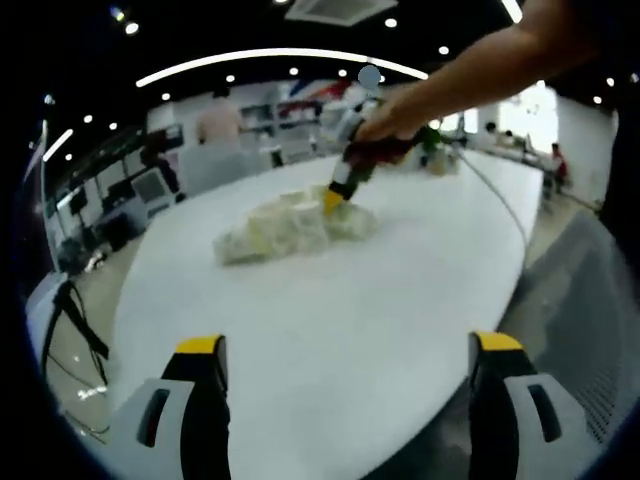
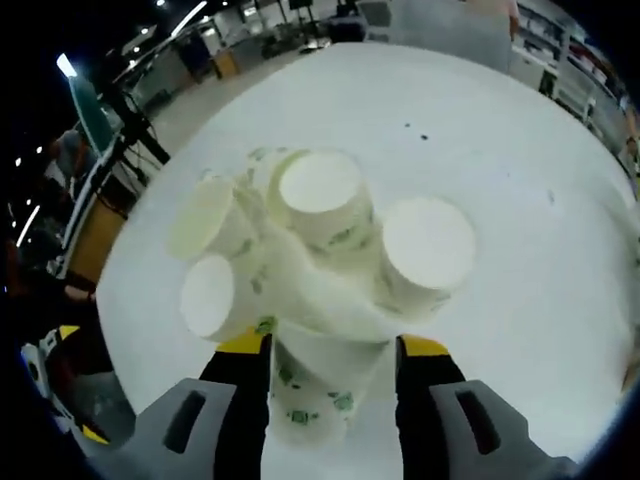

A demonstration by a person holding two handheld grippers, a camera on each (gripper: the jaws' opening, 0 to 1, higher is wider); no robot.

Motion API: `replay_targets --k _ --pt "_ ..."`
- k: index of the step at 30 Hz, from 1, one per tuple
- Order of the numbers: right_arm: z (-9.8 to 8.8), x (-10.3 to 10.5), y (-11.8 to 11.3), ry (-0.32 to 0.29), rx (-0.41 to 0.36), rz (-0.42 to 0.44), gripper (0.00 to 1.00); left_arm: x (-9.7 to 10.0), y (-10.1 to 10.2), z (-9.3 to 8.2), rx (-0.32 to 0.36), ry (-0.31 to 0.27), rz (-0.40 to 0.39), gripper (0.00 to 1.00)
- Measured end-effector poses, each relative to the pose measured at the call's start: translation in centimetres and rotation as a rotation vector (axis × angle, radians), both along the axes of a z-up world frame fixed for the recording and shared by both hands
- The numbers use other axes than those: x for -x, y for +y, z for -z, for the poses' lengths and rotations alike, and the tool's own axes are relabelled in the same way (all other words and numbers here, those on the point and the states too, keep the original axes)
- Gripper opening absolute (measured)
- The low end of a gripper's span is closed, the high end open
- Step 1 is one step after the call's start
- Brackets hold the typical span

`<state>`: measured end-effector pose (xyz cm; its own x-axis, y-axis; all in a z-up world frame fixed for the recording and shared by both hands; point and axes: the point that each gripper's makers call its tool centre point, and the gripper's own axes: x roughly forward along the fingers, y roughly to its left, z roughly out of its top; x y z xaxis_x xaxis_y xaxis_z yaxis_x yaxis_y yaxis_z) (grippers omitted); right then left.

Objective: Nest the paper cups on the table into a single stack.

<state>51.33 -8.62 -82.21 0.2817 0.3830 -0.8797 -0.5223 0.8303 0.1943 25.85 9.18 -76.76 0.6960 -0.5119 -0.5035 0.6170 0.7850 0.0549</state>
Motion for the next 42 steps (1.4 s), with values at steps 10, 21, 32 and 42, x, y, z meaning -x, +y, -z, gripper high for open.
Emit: replay_targets --k 10,21,32,42 --pt "0.6 -0.4 -0.1 0.01 -0.017 0.021 0.43 0.1 0.1 0.3 -0.012 0.008 0.003 0.99" --pt "-1.8 0.5 -0.4 -0.089 -0.054 0.0 0.41 0.0 0.1 0.0 -0.024 -0.016 -0.003 0.98" --pt "-5.9 1.1 -0.8 -0.282 -0.152 0.041 0.38 0.0 0.1 0.0 -0.026 -0.014 -0.005 0.98" --pt "-10.6 1.0 -0.8 -0.457 -0.227 0.059 0.37 -0.1 -0.1 -0.3 -0.028 -0.04 0.005 0.98"
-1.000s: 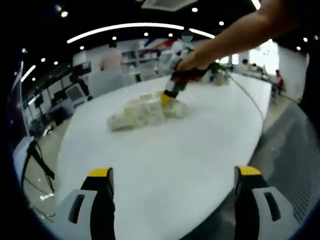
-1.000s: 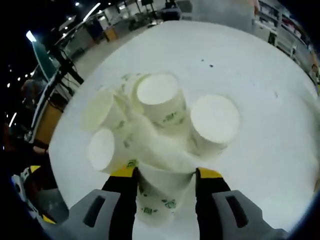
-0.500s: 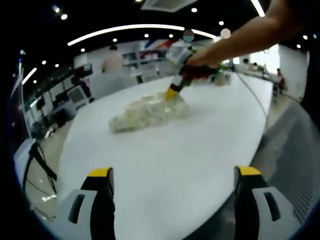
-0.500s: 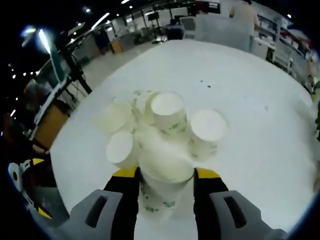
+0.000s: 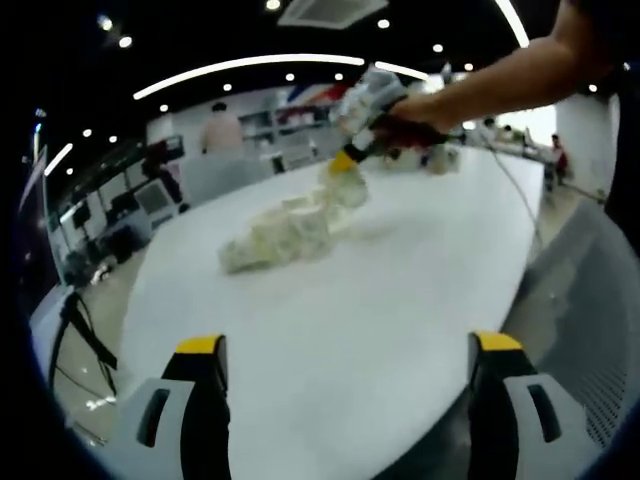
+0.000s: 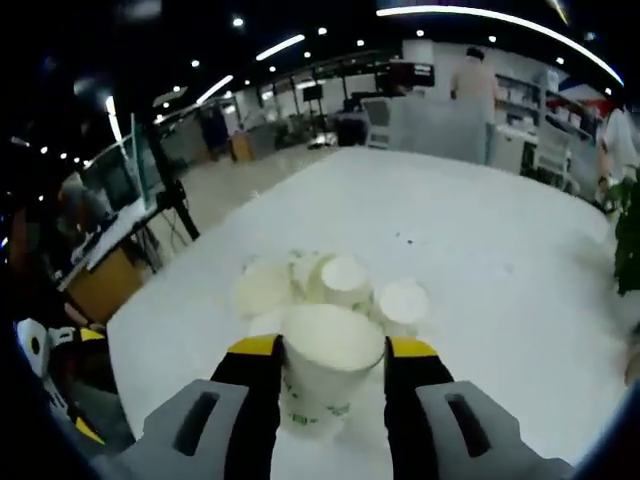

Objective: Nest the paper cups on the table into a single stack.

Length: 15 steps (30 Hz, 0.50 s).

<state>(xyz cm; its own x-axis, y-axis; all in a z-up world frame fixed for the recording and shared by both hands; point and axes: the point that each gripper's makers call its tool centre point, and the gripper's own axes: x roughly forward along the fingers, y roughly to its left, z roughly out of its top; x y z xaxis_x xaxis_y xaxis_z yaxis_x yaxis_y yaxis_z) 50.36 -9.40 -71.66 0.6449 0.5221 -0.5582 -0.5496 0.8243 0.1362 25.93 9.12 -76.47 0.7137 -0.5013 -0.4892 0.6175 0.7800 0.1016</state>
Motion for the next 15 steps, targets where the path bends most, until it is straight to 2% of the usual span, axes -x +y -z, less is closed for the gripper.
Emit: replay_targets --k 6,8,15 --pt "-4.4 -1.0 -0.5 -0.215 -0.043 0.025 0.37 0.0 -0.1 0.1 -0.004 0.004 0.005 0.98" --pt "-5.5 -1.0 -0.6 -0.259 -0.054 0.031 0.37 0.0 -0.1 0.1 -0.01 0.0 0.007 0.97" --pt "-7.0 -1.1 -0.6 -0.319 -0.06 0.026 0.37 0.0 -0.2 0.3 -0.011 0.008 0.009 0.97"
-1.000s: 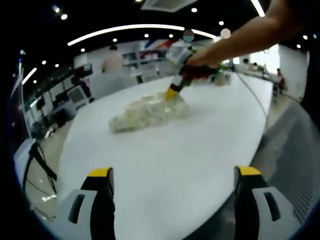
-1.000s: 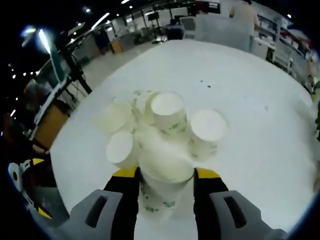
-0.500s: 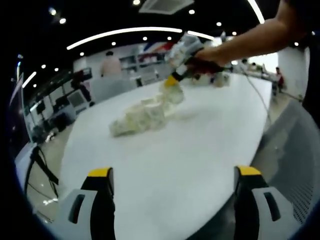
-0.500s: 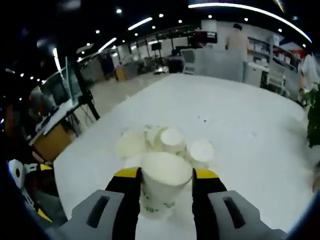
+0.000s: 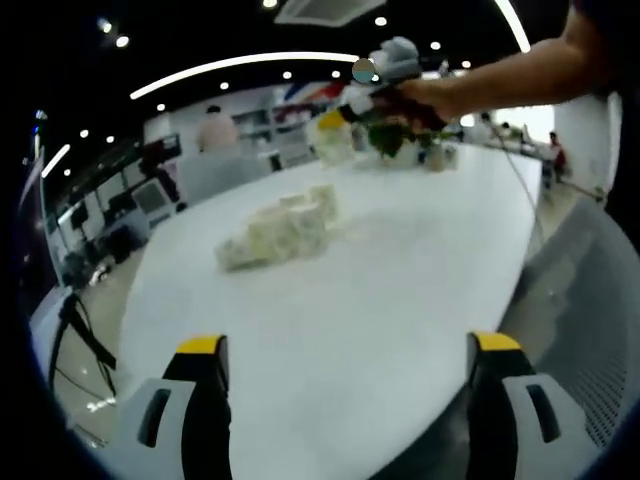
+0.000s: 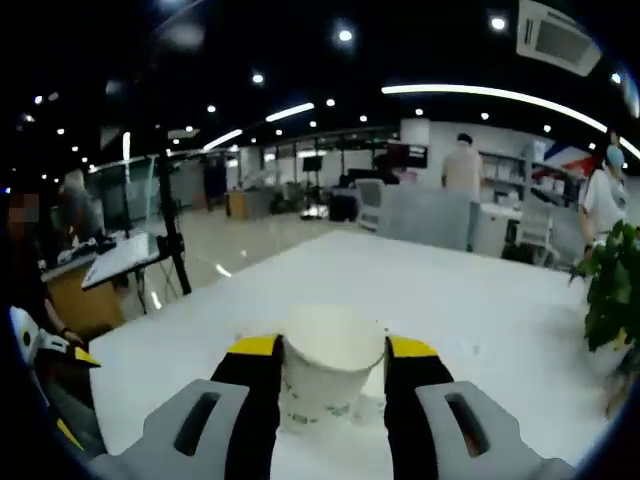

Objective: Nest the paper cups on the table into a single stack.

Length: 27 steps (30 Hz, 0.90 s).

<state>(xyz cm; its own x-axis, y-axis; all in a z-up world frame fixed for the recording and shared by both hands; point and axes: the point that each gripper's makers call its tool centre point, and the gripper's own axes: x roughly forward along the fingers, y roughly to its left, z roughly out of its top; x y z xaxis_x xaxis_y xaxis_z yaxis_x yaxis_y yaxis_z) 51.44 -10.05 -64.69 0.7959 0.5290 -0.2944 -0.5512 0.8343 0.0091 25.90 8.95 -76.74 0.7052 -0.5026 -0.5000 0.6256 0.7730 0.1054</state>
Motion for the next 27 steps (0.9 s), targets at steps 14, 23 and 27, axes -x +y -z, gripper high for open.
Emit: replay_targets --k 14,23,27 --pt "-0.8 1.0 0.3 -0.104 -0.011 -0.03 0.36 -0.3 0.1 -0.7 0.121 0.036 -0.046 0.99" --pt "-2.0 2.9 1.3 -0.154 -0.044 -0.069 0.35 -0.2 0.0 -0.6 0.107 0.046 -0.048 0.99" --pt "-2.3 3.7 1.6 -0.163 -0.043 -0.084 0.36 -0.2 0.0 -0.6 0.104 0.043 -0.047 0.99"
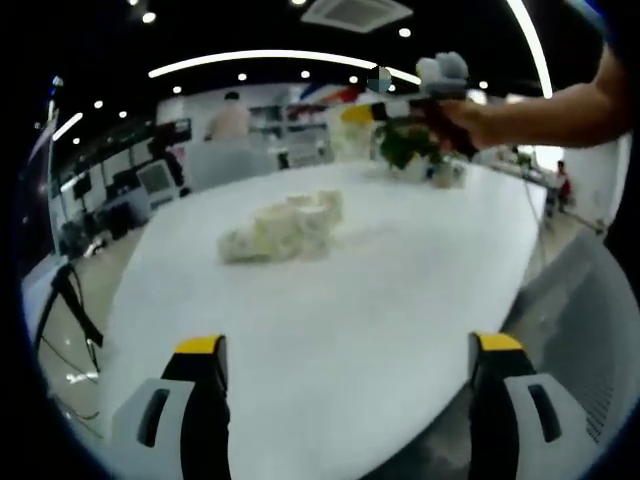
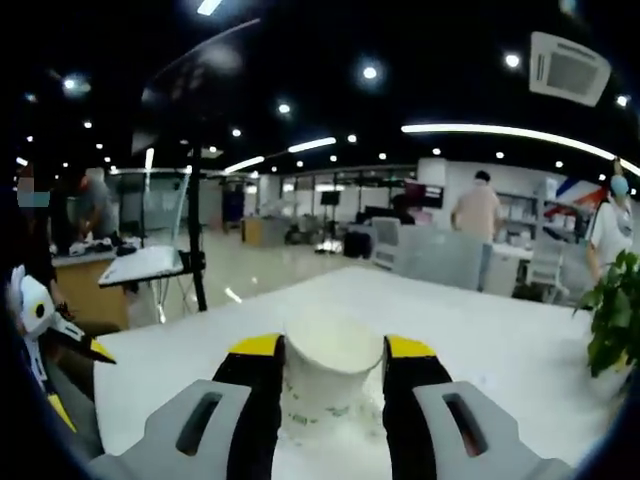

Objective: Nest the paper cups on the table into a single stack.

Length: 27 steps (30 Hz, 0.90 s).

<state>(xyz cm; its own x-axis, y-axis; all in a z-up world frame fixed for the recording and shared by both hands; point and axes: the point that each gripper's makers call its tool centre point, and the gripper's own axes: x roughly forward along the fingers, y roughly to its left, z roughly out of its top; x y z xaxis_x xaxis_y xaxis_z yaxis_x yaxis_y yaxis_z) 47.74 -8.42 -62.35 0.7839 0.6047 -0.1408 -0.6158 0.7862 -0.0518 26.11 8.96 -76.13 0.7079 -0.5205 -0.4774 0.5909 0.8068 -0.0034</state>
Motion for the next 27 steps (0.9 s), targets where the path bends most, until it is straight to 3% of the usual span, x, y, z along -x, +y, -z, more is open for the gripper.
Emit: replay_targets --k 27 --pt "0.6 6.6 1.6 -0.032 -0.041 -0.073 0.34 0.2 0.1 0.3 -0.016 -0.001 0.007 0.98"
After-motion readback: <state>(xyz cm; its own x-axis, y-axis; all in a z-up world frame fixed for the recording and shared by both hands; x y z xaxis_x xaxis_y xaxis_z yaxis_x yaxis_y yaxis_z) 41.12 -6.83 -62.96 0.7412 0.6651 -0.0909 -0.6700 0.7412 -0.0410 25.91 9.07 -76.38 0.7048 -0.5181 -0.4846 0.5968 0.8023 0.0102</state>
